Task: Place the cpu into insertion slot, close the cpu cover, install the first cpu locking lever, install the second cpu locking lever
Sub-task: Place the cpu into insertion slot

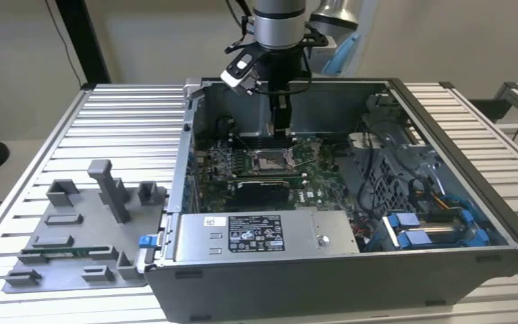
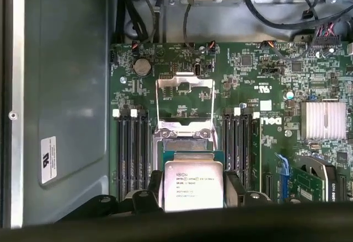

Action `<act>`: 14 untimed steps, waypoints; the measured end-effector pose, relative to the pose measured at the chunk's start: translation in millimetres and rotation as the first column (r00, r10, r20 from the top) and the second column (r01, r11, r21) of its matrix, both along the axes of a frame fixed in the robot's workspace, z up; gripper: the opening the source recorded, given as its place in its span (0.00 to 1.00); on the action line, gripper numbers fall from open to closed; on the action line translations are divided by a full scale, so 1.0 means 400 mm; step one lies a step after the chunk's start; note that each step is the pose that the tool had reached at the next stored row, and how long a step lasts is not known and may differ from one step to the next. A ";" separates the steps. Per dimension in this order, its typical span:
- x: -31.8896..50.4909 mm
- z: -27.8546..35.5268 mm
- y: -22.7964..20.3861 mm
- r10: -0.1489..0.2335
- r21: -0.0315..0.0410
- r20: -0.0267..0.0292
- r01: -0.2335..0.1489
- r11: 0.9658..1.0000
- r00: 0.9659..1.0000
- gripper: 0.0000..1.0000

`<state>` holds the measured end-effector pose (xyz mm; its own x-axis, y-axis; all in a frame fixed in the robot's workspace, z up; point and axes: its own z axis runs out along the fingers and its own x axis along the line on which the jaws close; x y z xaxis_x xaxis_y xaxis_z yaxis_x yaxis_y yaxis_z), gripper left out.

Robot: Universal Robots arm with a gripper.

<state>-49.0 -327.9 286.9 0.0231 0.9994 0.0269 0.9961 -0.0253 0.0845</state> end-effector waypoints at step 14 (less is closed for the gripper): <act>-0.004 -0.048 0.005 0.004 0.000 0.001 -0.004 1.000 1.000 0.00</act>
